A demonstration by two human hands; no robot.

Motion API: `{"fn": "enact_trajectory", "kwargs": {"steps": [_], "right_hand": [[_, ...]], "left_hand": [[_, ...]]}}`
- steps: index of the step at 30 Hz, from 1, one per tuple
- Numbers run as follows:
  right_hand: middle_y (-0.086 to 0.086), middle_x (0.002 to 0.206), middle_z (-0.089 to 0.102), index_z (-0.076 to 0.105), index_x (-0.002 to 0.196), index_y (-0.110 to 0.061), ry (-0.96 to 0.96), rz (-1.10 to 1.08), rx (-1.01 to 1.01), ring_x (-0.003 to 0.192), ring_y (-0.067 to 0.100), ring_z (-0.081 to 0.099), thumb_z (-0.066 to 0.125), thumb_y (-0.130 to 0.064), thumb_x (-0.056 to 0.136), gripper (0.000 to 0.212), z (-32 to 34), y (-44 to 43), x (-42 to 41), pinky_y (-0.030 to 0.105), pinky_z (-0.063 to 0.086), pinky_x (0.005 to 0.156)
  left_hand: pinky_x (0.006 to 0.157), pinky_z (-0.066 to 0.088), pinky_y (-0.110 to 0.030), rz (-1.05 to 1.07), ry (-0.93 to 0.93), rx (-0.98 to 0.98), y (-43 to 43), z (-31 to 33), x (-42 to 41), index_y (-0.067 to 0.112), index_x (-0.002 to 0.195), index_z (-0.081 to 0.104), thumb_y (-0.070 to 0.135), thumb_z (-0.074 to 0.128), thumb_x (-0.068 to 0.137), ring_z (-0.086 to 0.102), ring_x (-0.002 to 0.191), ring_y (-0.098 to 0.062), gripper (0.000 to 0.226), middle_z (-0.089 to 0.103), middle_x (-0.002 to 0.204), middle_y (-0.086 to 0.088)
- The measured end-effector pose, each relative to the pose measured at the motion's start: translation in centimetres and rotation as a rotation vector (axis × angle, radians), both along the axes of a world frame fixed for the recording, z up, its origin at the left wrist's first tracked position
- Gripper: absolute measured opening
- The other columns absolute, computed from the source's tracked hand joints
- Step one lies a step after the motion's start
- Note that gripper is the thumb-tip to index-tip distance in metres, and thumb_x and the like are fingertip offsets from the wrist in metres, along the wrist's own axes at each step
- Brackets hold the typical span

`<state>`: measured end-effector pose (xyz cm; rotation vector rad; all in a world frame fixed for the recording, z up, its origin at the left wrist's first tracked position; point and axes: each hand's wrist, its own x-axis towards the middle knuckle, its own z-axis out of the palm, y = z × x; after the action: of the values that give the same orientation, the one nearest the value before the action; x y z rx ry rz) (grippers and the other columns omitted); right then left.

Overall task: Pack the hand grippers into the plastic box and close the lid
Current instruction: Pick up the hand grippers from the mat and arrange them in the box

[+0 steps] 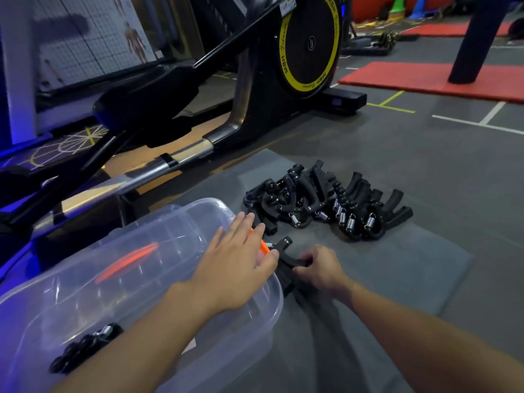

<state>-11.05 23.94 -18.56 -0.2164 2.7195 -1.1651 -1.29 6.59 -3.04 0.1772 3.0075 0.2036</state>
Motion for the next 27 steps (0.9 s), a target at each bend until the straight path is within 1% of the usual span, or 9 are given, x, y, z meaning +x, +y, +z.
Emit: {"fn": "enact_trajectory", "kwargs": {"steps": [4,6,9,11,14,18,23,25,27], "right_hand": [[-0.003,0.064,0.047,0.074,0.079,-0.007,0.155,-0.040,0.062,0.067,0.014,0.050,0.080,-0.023,0.071,0.019,4.0,2.4,0.5,0.033,0.043,0.061],[-0.002,0.077,0.049,0.076,0.088,-0.012,0.222,-0.028,0.098,0.075,0.015,0.050,0.080,-0.024,0.073,0.020,6.5,3.8,0.8,0.029,0.038,0.063],[-0.003,0.087,0.050,0.075,0.099,-0.014,0.349,-0.023,0.126,0.077,0.013,0.048,0.079,-0.025,0.076,0.025,10.7,4.9,1.4,0.018,0.033,0.061],[-0.007,0.085,0.048,0.074,0.101,-0.013,0.446,-0.005,0.118,0.072,0.008,0.046,0.080,-0.024,0.077,0.027,13.9,4.8,2.3,0.010,0.031,0.057],[-0.012,0.077,0.044,0.074,0.094,-0.011,0.606,0.046,0.042,0.066,0.001,0.045,0.083,-0.020,0.072,0.025,18.4,3.6,4.4,0.009,0.033,0.057],[-0.007,0.076,0.046,0.073,0.085,-0.013,0.756,0.205,-0.068,0.063,0.003,0.047,0.085,-0.014,0.066,0.022,23.0,0.4,8.3,0.010,0.035,0.057],[-0.005,0.079,0.049,0.071,0.086,-0.019,0.748,0.453,-0.107,0.067,0.009,0.050,0.082,-0.020,0.073,0.018,23.6,-4.8,12.3,0.019,0.039,0.057],[-0.008,0.082,0.049,0.070,0.087,-0.021,0.723,0.526,-0.114,0.070,0.009,0.050,0.081,-0.022,0.075,0.017,22.9,-7.0,13.3,0.018,0.041,0.060],[-0.013,0.085,0.049,0.069,0.089,-0.025,0.701,0.592,-0.108,0.074,0.007,0.051,0.078,-0.028,0.076,0.016,21.9,-9.2,13.8,0.022,0.046,0.067]], "left_hand": [[0.123,0.003,-0.044,0.009,0.018,0.103,0.0,0.8,0.0,0.023,0.149,0.035,0.051,0.030,0.100,-0.005,0.151,-0.009,0.056,0.010,0.164,0.004],[0.121,0.010,-0.044,0.030,0.051,0.173,0.0,1.3,0.1,0.022,0.144,0.043,0.045,0.036,0.101,0.008,0.150,-0.012,0.049,0.023,0.161,0.004],[0.111,0.031,-0.037,0.072,0.147,0.308,-0.2,2.7,0.3,0.021,0.134,0.052,0.039,0.048,0.098,0.042,0.132,-0.014,0.040,0.048,0.141,0.006],[0.104,0.039,-0.035,0.106,0.182,0.399,-0.5,4.1,0.4,0.021,0.130,0.055,0.038,0.057,0.094,0.051,0.121,-0.013,0.040,0.054,0.133,0.006],[0.090,0.040,-0.025,0.158,0.263,0.512,-0.9,6.9,0.7,0.018,0.124,0.061,0.032,0.067,0.089,0.057,0.110,-0.014,0.037,0.060,0.122,0.002],[0.088,0.045,-0.025,0.209,0.384,0.640,-2.4,10.5,1.8,0.018,0.121,0.064,0.035,0.075,0.083,0.060,0.102,-0.011,0.044,0.065,0.114,0.004],[0.094,0.051,-0.038,0.340,0.399,0.649,-7.1,12.3,4.7,0.013,0.120,0.066,0.039,0.077,0.080,0.063,0.102,-0.017,0.049,0.069,0.110,-0.001],[0.093,0.053,-0.041,0.392,0.359,0.628,-9.4,11.8,6.3,0.013,0.112,0.070,0.040,0.078,0.078,0.064,0.098,-0.015,0.044,0.070,0.105,0.000],[0.089,0.054,-0.042,0.427,0.312,0.625,-11.4,10.9,8.0,0.012,0.104,0.073,0.037,0.079,0.079,0.065,0.092,-0.014,0.036,0.071,0.098,-0.001]]}}
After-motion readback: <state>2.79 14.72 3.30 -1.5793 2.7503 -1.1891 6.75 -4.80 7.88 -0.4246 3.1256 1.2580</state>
